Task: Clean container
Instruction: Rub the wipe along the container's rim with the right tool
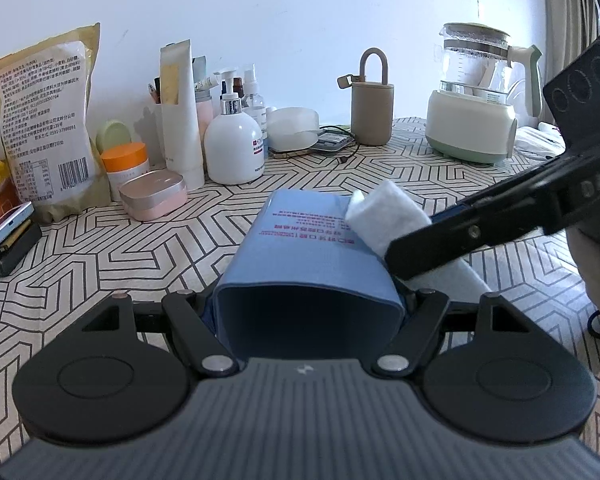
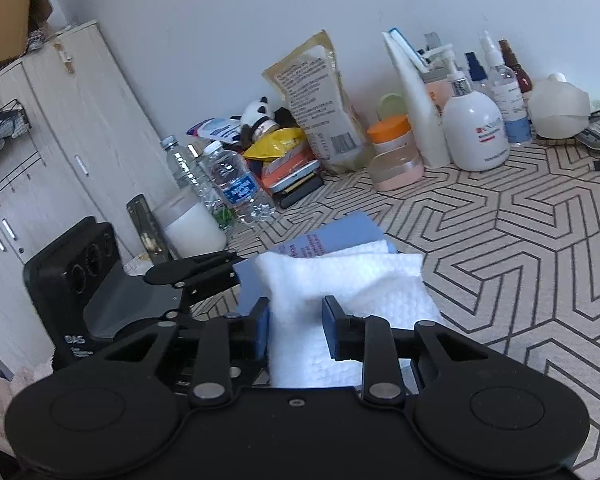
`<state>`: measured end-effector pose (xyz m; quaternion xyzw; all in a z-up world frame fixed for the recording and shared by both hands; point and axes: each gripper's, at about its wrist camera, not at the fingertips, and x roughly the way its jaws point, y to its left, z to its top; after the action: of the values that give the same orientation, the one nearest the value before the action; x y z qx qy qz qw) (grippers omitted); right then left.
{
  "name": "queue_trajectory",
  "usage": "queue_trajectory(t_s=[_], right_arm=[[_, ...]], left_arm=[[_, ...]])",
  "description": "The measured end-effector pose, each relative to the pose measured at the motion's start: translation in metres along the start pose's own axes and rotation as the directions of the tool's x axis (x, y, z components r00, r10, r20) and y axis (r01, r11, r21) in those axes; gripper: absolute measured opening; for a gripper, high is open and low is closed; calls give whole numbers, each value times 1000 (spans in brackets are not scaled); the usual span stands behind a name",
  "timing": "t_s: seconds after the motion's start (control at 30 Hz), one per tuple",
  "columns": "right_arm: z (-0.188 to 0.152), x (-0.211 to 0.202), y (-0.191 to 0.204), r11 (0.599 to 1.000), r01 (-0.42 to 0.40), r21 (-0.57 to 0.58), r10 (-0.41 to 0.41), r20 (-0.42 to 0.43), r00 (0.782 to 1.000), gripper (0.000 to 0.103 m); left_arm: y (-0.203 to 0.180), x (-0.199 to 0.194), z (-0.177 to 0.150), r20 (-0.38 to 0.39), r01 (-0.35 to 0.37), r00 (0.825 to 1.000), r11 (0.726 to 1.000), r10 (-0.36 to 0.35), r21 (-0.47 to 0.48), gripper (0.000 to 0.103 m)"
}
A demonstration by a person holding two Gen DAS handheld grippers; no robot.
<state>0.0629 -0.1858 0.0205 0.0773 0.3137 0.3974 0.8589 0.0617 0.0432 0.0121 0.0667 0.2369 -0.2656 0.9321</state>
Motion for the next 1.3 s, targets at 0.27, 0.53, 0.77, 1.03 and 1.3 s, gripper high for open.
queue_trajectory(t_s=[0.27,0.53,0.77,1.03,1.3], right_arm=[[0,0,-5,999,51,8,-51,5,999,32],[0,1,0,997,77,-32,-77,8,997,32],[0,1,0,999,36,-10,-36,0,999,33],[-1,3,3,999,-53,11,54,-8,999,33],[-1,1,-3,1000,-25,16,24,13,1000,33]], left_arm=[[0,-2,-1,1,1,1000,1000,-1,-1,74],[0,-2,-1,0,5,1000,1000,-5,-4,74],[0,-2,-1,-1,5,1000,1000,-5,-3,74],[0,-2,-1,0,2,1000,1000,-2,-6,74],[2,-1,0,0,-2,1000,1000,2,6,74]])
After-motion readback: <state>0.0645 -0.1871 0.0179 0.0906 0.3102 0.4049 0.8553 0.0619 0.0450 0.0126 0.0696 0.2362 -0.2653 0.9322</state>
